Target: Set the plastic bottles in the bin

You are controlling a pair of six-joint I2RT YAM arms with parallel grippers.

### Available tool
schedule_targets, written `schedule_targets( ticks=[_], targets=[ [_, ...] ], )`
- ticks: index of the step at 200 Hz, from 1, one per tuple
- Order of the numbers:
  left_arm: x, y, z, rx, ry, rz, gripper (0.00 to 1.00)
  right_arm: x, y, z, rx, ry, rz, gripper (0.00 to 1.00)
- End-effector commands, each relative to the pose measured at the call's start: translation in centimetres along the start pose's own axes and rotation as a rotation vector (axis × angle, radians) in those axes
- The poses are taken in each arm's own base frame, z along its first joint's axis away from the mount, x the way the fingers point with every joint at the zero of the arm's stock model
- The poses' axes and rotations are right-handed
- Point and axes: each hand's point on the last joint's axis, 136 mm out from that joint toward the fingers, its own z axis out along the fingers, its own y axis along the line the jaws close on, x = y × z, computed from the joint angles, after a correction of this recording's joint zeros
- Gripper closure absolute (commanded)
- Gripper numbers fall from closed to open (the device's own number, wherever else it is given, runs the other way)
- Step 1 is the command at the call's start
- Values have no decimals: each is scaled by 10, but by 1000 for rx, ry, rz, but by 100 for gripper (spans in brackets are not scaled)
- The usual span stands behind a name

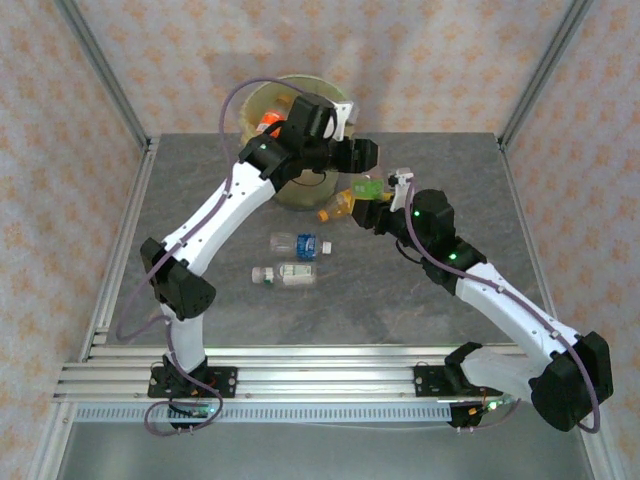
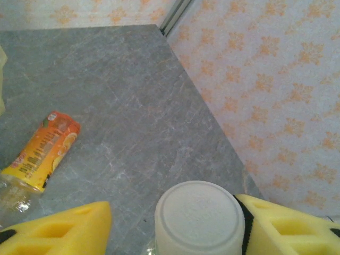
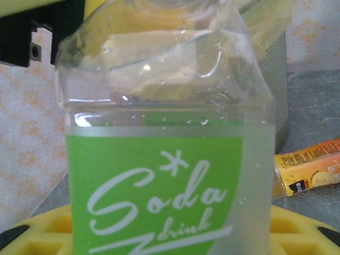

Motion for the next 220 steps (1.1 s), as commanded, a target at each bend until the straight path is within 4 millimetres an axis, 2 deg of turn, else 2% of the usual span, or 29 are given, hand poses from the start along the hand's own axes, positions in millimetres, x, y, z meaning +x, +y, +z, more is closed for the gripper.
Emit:
schedule_targets(
  ticks=[1,6,8,13,31,56,70,86,94,95,96,101,105,107,133,178,201,220],
  targets=[
    [-5,-15,-11,31,-6,8,45,-24,18,-9,-52,-67,-39,64],
    [-5,-16,-12,32,-7,9,49,-24,18,-8,-51,-67,-40,64],
    [-1,-11,-2,24,10,3,50,-24,18,-8,-53,-66,-40,64],
    [0,-9,1,21,15,1,53,-23,18,-8,-52,-64,-38,63],
    [-1,-10,2,30,12,-4,61,-22,18,-7,-51,-61,-39,63],
    [-2,-12,0,34,10,-4,79,-23,16,-6,-40,-61,-38,63],
    [-4,-13,-3,33,2,1,89,-23,15,-6,-33,-61,-36,59],
    [-7,-12,-6,22,-15,11,97,-25,14,-6,-23,-64,-37,42],
    [-9,-9,-7,5,-23,17,98,-26,12,-6,-13,-66,-35,28],
    [-14,-14,-17,12,-44,24,99,-26,13,-7,-13,-67,-35,26],
    [-15,-15,-19,12,-49,26,99,-27,12,-7,-8,-68,-34,22],
    [-18,-16,-25,4,-65,35,100,-27,11,-7,0,-69,-34,15],
    [-21,-15,-27,-6,-75,41,100,-28,10,-8,3,-72,-32,3],
    [-22,-15,-29,-11,-82,46,100,-28,10,-8,5,-73,-33,0],
    [-45,-13,-55,-67,-172,87,100,-31,9,-14,18,-87,-31,1],
    [-105,1,-112,-172,-396,118,100,-30,5,-23,47,-95,-16,1],
    [-137,19,-135,-191,-494,61,100,-28,0,-23,75,-90,-3,1],
    [-159,45,-151,-218,-556,-21,100,-27,-3,-24,90,-84,4,1]
  ],
)
